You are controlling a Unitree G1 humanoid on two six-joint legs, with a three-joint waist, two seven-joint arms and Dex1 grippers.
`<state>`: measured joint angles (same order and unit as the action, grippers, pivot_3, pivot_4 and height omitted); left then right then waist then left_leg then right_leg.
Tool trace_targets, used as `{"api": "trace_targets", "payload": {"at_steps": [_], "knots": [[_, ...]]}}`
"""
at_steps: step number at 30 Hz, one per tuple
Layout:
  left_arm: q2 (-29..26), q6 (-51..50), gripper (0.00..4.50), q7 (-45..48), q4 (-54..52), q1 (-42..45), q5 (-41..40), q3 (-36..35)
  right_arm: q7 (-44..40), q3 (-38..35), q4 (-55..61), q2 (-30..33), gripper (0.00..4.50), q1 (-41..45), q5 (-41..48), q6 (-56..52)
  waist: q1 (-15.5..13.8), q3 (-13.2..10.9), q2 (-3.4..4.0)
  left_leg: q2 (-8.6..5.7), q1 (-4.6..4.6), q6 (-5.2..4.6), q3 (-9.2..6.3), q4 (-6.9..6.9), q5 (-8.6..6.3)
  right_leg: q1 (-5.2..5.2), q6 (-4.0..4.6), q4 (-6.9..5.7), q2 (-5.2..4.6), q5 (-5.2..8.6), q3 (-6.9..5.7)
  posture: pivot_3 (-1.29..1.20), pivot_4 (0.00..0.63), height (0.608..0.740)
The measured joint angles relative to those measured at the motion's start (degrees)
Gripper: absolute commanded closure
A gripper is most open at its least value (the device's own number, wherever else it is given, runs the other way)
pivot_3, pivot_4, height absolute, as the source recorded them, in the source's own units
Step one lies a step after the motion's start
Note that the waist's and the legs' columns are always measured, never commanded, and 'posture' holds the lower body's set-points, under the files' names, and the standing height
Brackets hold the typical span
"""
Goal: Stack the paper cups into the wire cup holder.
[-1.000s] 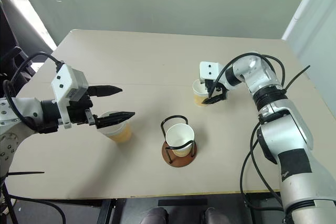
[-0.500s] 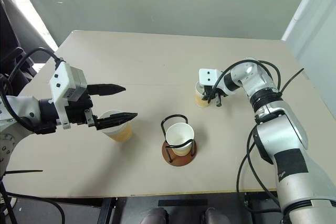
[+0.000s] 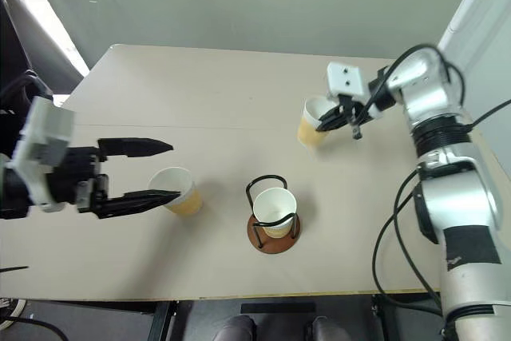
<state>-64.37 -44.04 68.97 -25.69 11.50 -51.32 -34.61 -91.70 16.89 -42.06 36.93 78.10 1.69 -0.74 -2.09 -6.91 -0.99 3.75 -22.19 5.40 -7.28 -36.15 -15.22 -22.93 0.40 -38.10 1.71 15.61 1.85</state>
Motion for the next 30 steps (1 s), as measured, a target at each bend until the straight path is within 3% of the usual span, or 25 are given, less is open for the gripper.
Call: {"api": "trace_targets", "payload": {"at_steps": [5,11,14,30], "knots": [[-0.9,-2.8,0.0,5.8,0.6,-6.1,-3.9,-6.7,-0.5,2.0,24.2,9.3,4.44,-5.3,16.7,-16.0,0.4,0.0,0.0,0.01,0.25,0.0,0.08,-0.05,0.0,0.34,0.0,0.05,0.14,0.0,0.04,0.0,0.15,0.74],[-1.6,-4.3,0.0,9.1,-0.9,-12.3,-4.4,-8.7,-0.6,2.5,41.3,11.5,4.44,-9.6,28.2,-27.7,1.0,0.0,-0.03,0.07,0.75,-0.07,0.13,-0.39,-0.06,0.82,0.0,0.15,0.8,0.0,0.41,0.0,0.15,0.74],[-1.8,-3.6,0.0,9.2,-1.6,-14.4,-2.4,-8.4,-0.4,2.6,45.3,9.4,4.44,-11.4,28.5,-30.6,1.3,0.0,0.0,0.17,1.23,-0.81,0.17,-0.37,-0.5,1.11,0.03,0.05,1.18,0.02,1.13,0.0,0.15,0.74],[-2.0,-1.8,0.0,8.1,-3.2,-15.8,0.6,-8.1,1.6,4.5,47.8,4.2,4.44,-15.5,21.3,-30.0,1.5,0.0,-0.01,0.22,1.16,-1.05,-0.02,-0.58,-0.73,0.96,0.02,0.08,1.37,0.02,1.51,0.0,0.15,0.74]]}}
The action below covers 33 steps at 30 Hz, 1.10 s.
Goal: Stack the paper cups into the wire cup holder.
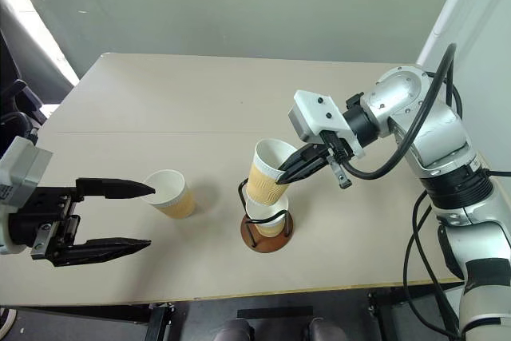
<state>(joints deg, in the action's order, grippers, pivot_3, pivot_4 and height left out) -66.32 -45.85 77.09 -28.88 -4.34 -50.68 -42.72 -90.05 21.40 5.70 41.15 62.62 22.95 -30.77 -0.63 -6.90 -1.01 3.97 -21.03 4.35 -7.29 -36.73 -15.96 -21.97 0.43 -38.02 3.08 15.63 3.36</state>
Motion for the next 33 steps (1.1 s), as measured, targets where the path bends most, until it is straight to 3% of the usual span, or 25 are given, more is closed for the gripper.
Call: {"api": "trace_targets", "payload": {"at_steps": [5,8,19,22,25,29,33], "knots": [[0.0,0.4,0.0,-0.1,-0.1,-0.5,0.3,0.0,-0.6,0.1,1.2,0.0,4.44,-1.4,-0.3,0.2,0.0,0.0,0.0,0.01,0.02,0.0,0.05,0.0,0.0,0.01,0.0,-0.01,0.04,0.0,0.03,0.0,0.15,0.74],[0.0,0.7,0.0,-0.1,-0.1,-0.6,0.9,0.0,-0.7,0.1,2.3,0.1,3.86,-2.5,-0.5,0.3,0.0,0.0,0.0,0.01,0.03,0.0,0.08,-0.01,0.0,0.03,0.0,0.0,0.05,0.0,0.03,0.0,0.15,0.74],[-0.4,3.1,0.0,-0.9,1.5,-0.6,5.6,0.8,1.7,1.2,-0.9,0.1,0.09,-3.4,-4.7,1.0,0.0,0.0,-0.01,0.04,0.03,-0.05,-0.18,-0.02,-0.04,0.0,0.0,-0.01,0.04,0.0,0.08,0.0,0.15,0.74],[-1.9,5.5,0.0,-3.1,4.5,-0.6,11.2,0.7,2.0,-3.7,-8.8,3.8,0.04,-3.5,-3.5,-0.9,-0.7,0.0,0.0,0.15,-0.01,-0.06,-0.29,0.0,-0.04,-0.04,-0.01,-0.01,-0.06,0.0,0.08,0.0,0.15,0.74],[-2.8,8.1,0.0,-4.5,6.8,-2.0,17.3,0.7,1.6,-14.0,-13.7,6.9,0.04,-5.3,2.0,-3.1,-1.0,0.0,-0.01,0.22,0.0,0.04,-0.16,0.06,-0.01,-0.04,-0.01,0.09,-0.09,0.0,0.09,0.0,0.15,0.74],[-2.8,13.2,0.0,-5.5,7.3,-3.3,23.5,3.9,0.5,-24.1,-12.7,10.0,0.04,-14.1,8.5,-3.9,-1.1,0.0,-0.03,-0.03,0.0,0.5,-0.06,0.05,0.14,-0.01,-0.02,0.18,-0.04,0.01,0.11,0.0,0.15,0.74],[-2.9,18.0,0.0,-7.1,9.0,-1.2,27.8,11.2,1.8,-27.4,-8.0,10.1,0.04,-20.4,13.1,-6.5,-0.8,0.0,0.01,-0.04,0.08,0.36,0.17,0.0,0.06,-0.05,-0.01,0.03,-0.03,0.0,0.15,0.0,0.15,0.74]]}}
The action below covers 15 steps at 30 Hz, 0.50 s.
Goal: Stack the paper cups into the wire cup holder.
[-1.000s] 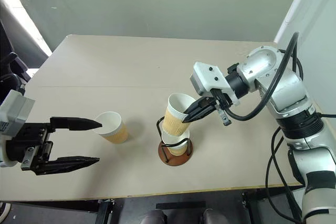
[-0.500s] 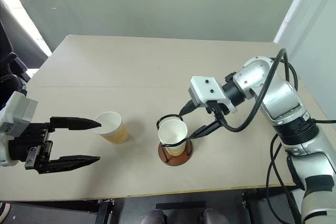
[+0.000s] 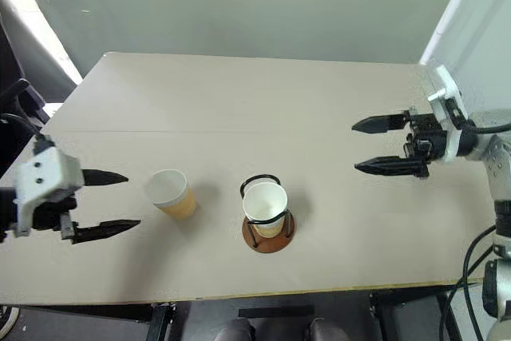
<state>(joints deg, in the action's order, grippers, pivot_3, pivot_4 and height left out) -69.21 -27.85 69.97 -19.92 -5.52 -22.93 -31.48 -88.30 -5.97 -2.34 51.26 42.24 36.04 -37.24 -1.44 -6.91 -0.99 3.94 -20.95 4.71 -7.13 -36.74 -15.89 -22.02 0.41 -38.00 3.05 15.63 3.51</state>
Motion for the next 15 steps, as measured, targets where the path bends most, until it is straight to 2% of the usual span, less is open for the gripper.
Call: {"api": "trace_targets", "payload": {"at_steps": [1,8,12,15], "knots": [[0.0,1.0,0.0,-0.2,0.6,1.1,0.8,1.9,0.8,-0.7,1.5,0.0,0.04,-0.7,1.0,-0.7,0.2,0.0,0.0,0.0,0.01,-0.31,0.02,0.0,-0.17,0.02,0.0,-0.05,0.0,0.0,0.0,0.0,0.15,0.74],[0.0,4.6,0.0,-0.6,3.8,9.0,3.4,12.4,6.4,-2.7,9.6,-0.3,0.04,-3.2,5.5,-3.5,0.4,0.0,-0.01,-0.01,-0.02,-0.39,-0.14,-0.19,-0.23,0.04,0.0,-0.07,0.04,0.0,0.0,0.0,0.15,0.74],[-0.1,6.4,1.23,-0.1,5.8,11.0,5.9,18.4,8.7,-3.1,12.9,-0.2,0.0,-4.7,8.1,-5.3,0.4,0.0,-0.01,-0.01,-0.1,-0.37,-0.2,-0.18,-0.23,-0.03,-0.01,-0.03,0.04,0.0,0.0,0.0,0.15,0.74],[0.0,6.9,2.36,0.5,6.8,13.8,6.4,21.3,10.4,-3.9,15.9,0.1,0.0,-5.4,10.1,-6.4,0.4,0.0,-0.01,-0.01,-0.11,-0.37,-0.21,-0.17,-0.23,-0.02,-0.01,0.01,0.05,0.0,0.0,0.0,0.15,0.74]]}}
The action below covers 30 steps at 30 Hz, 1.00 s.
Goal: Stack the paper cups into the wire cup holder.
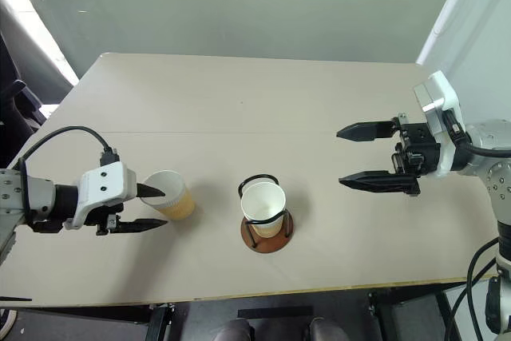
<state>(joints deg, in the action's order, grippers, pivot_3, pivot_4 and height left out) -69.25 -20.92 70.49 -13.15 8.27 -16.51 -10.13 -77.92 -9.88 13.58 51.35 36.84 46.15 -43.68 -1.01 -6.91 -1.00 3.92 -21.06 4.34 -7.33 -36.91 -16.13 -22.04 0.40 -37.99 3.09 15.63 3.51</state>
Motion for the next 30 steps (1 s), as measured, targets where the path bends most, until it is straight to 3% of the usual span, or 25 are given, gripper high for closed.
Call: {"api": "trace_targets", "payload": {"at_steps": [6,16,19,23,26,30], "knots": [[0.2,0.0,4.45,1.6,1.0,4.1,-0.5,2.4,2.8,-1.0,2.8,1.1,0.0,-1.6,3.0,-1.5,0.0,0.0,0.0,-0.02,0.02,-0.03,-0.01,-0.02,-0.02,0.03,-0.02,-0.01,0.0,0.0,0.0,0.0,0.15,0.74],[0.4,-1.8,4.48,6.3,2.3,10.3,-6.0,2.6,3.9,-2.7,3.8,2.7,0.0,-2.2,5.0,-1.7,-0.1,0.0,0.0,-0.02,0.02,-0.04,-0.01,-0.02,-0.02,0.03,-0.04,-0.01,0.0,0.01,0.01,0.0,0.15,0.74],[2.9,-3.3,4.48,7.3,4.8,22.1,-9.6,3.9,3.9,-3.1,4.3,3.5,0.0,-2.5,5.7,-1.7,-0.7,0.0,-0.05,-0.05,-0.04,-0.04,-0.11,-0.11,-0.02,0.06,-0.11,-0.02,0.02,0.0,-0.01,0.0,0.15,0.74],[9.8,-8.0,4.48,11.0,5.8,46.0,-18.5,5.5,3.9,-3.4,5.4,4.5,0.0,-2.3,6.8,-1.7,-1.3,0.1,-0.05,-0.18,-0.18,-0.06,-0.11,-0.26,-0.02,0.06,-0.3,0.11,-0.17,-0.05,0.03,0.0,0.15,0.74],[12.1,-9.6,4.48,15.3,6.1,49.7,-21.5,7.3,3.8,-4.3,6.0,5.5,0.0,-3.1,7.7,-1.9,-0.9,0.2,0.33,-0.44,-0.02,0.05,0.39,-0.24,0.04,0.14,-0.72,0.07,-0.28,0.18,0.49,0.0,0.15,0.74],[13.4,-10.5,4.48,19.3,6.8,50.0,-23.6,13.7,3.0,-4.9,8.3,8.5,0.0,-6.0,7.7,-1.5,-0.6,0.2,0.25,-0.3,-0.14,0.05,0.75,-0.29,0.03,0.01,-0.91,0.1,-0.26,0.25,0.72,0.0,0.15,0.74]]}}
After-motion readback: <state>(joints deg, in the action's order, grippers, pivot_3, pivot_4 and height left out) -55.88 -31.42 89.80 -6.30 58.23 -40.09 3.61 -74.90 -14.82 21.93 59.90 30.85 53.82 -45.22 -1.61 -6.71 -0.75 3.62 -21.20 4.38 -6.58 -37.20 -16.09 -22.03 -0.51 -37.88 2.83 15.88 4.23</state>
